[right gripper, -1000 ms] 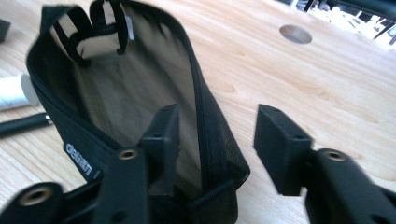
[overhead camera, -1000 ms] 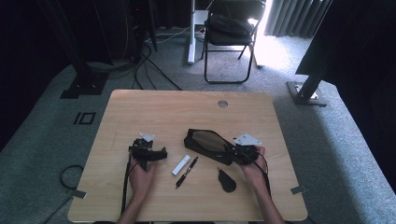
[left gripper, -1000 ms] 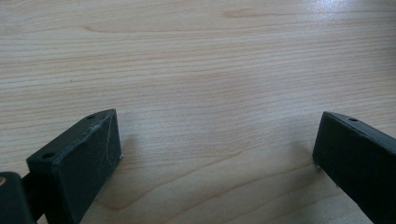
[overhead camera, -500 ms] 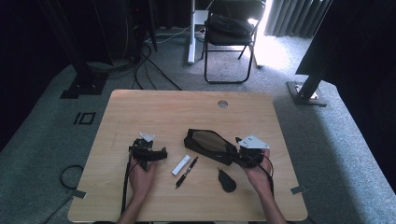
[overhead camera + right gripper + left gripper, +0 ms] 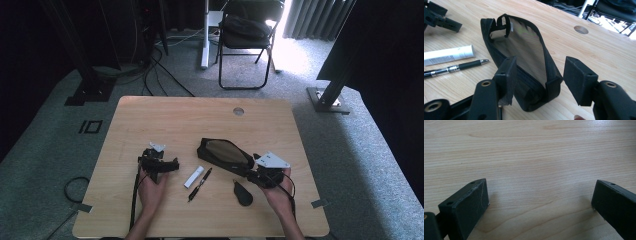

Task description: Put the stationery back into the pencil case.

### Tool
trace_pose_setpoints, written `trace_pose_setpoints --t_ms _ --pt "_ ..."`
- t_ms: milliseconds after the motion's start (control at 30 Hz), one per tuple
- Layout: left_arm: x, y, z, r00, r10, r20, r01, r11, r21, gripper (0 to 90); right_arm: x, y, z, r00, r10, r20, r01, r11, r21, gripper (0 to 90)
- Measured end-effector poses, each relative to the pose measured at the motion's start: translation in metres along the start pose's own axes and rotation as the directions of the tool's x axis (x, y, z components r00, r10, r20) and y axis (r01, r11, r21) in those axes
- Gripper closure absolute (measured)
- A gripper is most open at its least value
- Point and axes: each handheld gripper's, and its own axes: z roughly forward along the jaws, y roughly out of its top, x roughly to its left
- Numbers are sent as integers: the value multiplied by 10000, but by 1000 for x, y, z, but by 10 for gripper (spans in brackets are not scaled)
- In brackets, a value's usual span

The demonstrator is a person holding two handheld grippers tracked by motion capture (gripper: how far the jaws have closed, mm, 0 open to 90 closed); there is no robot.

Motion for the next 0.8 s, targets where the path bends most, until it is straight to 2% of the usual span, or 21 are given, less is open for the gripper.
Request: trace_pose_setpoints --t_ms 433,800 --pt "0 0 0 10000 -2 -1 2 10000 -1 13 12 -10 -10 9997 -189 -175 194 9994 282 432" --pt "0 0 0 10000 0 2 0 10000 -4 13 20 -17 -18 9991 -200 -386 210 9994 262 423"
